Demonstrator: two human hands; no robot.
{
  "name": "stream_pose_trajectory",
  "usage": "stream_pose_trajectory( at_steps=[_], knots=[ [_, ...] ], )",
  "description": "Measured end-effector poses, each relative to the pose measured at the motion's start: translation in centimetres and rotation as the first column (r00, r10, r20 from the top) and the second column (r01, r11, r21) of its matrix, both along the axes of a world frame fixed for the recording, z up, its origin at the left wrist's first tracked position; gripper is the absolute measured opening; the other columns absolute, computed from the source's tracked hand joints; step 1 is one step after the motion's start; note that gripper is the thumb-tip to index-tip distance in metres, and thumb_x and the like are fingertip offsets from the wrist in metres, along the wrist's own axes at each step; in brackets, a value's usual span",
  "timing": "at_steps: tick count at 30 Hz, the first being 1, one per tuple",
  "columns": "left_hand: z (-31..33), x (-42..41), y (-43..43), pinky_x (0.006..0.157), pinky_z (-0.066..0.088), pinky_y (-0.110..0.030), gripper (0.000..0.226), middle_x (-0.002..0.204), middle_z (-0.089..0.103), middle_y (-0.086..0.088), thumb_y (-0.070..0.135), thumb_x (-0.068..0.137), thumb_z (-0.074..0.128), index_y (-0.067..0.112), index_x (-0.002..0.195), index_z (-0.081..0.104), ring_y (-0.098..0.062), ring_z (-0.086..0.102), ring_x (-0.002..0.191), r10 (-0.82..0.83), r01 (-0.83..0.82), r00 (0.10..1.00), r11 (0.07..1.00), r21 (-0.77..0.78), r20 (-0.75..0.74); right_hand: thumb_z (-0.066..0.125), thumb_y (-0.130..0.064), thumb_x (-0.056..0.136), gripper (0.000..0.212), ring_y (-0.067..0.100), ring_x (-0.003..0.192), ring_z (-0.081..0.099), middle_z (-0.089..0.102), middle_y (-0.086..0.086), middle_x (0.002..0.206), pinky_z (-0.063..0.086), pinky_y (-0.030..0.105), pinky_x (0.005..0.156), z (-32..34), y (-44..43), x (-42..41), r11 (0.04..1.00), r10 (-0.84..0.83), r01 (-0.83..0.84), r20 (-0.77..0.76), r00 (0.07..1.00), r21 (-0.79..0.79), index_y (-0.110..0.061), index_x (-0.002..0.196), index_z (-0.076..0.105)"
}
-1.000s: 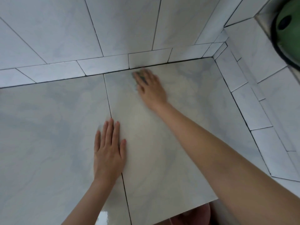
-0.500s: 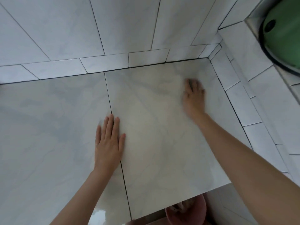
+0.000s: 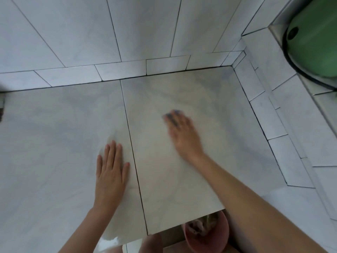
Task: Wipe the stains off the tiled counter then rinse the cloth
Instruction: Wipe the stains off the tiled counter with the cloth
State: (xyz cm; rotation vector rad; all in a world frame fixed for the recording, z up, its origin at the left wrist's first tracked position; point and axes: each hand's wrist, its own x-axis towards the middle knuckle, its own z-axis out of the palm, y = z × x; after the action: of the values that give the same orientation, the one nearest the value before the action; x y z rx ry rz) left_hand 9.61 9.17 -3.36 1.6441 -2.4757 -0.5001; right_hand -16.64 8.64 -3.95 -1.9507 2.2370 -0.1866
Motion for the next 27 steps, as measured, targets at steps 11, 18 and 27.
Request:
stream_pose_trajectory(
  at_steps=[11,18,27],
  knots=[
    [0.3,1.4,3.3,0.118,-0.005,-0.033,0.06,0.157,0.014,-0.006,0.037,0.095,0.021,0.01,0.149,0.018,-0.015,0.003,0.145,0.016,-0.015,1.0,0.999,0.039,-0.026,0.017,-0.03,0.094,0.055,0.033,0.14,0.026,0.035,0.015,0.148,0.024,0.046,0.112,0.5,5.4,-4.0,0.914,-0.4,0.402,-0.045,0.915,0.05,-0.015,0.143,0.036],
    [0.5,2.4,4.4,0.118,-0.006,-0.03,0.062,0.157,0.011,-0.003,0.042,0.096,0.018,0.012,0.149,0.014,-0.011,-0.001,0.145,-0.006,0.007,1.0,0.997,0.071,-0.014,0.027,-0.035,0.097,0.049,0.024,0.143,0.02,0.024,0.002,0.155,0.013,0.039,0.114,0.6,5.4,11.1,0.974,0.226,-0.227,0.008,0.974,0.019,-0.028,0.146,0.026],
    [0.4,2.9,4.6,0.117,-0.005,-0.03,0.062,0.158,0.01,-0.002,0.048,0.097,0.008,0.017,0.15,0.011,-0.012,0.0,0.145,-0.025,0.025,1.0,0.998,0.064,-0.002,0.017,-0.032,0.096,0.054,0.034,0.14,0.026,0.032,0.018,0.149,0.028,0.049,0.11,1.2,6.2,-10.6,0.92,-0.386,0.389,-0.057,0.921,0.045,-0.013,0.145,0.03]
  ],
)
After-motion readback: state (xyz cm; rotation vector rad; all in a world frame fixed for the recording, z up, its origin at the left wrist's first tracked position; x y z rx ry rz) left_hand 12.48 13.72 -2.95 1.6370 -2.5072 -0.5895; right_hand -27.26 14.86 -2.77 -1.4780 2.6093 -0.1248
